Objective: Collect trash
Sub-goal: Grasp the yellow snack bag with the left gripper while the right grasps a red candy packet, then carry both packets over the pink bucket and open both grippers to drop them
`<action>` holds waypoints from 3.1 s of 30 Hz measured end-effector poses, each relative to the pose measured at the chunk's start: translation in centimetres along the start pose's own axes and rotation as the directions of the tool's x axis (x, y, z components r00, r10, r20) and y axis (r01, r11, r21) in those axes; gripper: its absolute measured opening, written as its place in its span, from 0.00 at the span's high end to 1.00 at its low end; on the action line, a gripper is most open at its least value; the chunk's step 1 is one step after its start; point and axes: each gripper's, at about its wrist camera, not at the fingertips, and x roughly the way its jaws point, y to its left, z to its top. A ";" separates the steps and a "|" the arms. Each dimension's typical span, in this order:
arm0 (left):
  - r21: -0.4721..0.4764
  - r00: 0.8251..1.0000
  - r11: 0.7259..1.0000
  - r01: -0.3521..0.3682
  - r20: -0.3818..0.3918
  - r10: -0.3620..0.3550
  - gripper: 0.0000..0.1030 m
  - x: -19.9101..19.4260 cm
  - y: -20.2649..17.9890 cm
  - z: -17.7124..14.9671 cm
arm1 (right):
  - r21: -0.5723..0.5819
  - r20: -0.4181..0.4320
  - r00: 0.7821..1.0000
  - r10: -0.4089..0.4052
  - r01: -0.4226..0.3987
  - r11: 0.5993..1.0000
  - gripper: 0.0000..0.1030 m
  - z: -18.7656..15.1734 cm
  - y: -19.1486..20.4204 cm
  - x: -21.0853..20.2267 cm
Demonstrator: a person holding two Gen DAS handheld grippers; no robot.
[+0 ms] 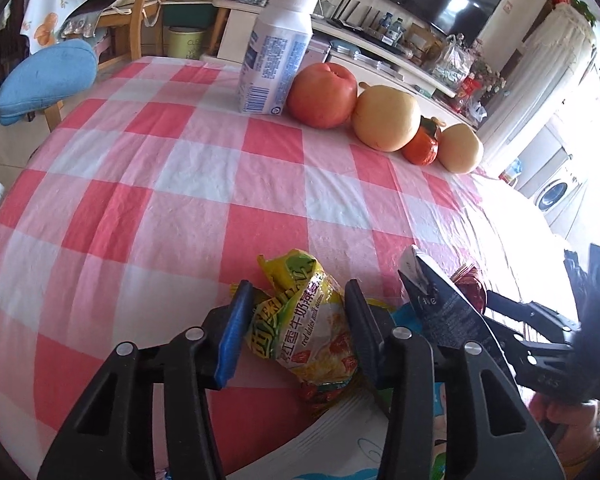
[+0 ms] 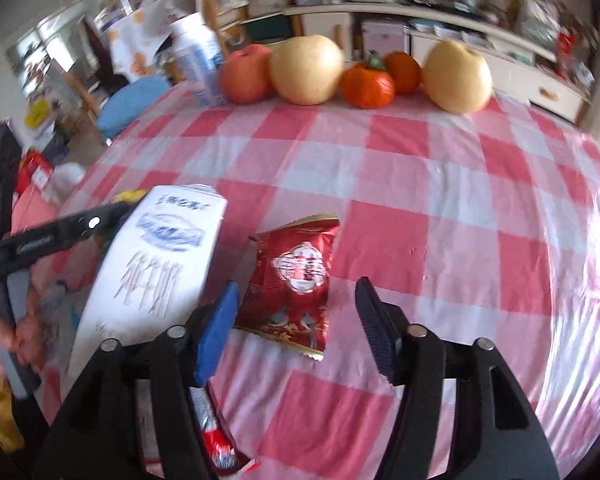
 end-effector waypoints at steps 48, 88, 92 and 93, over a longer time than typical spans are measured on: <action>-0.031 0.980 0.996 0.082 0.185 -0.074 0.71 -8.7 6.1 0.8 | -0.077 0.281 0.959 -0.041 0.065 0.995 0.68 -2.4 11.5 -9.7; -0.613 0.857 0.750 -0.249 0.221 0.465 0.54 -23.8 34.8 -1.9 | -0.427 -0.030 0.907 0.421 -0.392 0.815 0.51 1.7 46.7 5.0; -0.663 0.834 0.699 -0.267 0.205 0.513 0.16 -24.3 35.4 -2.2 | -0.344 0.021 0.897 0.442 -0.409 0.845 0.29 1.6 44.0 3.9; -0.668 0.830 0.693 -0.271 0.202 0.520 0.14 -24.3 35.4 -2.2 | -0.336 0.038 0.902 0.430 -0.394 0.856 0.24 1.5 43.3 3.5</action>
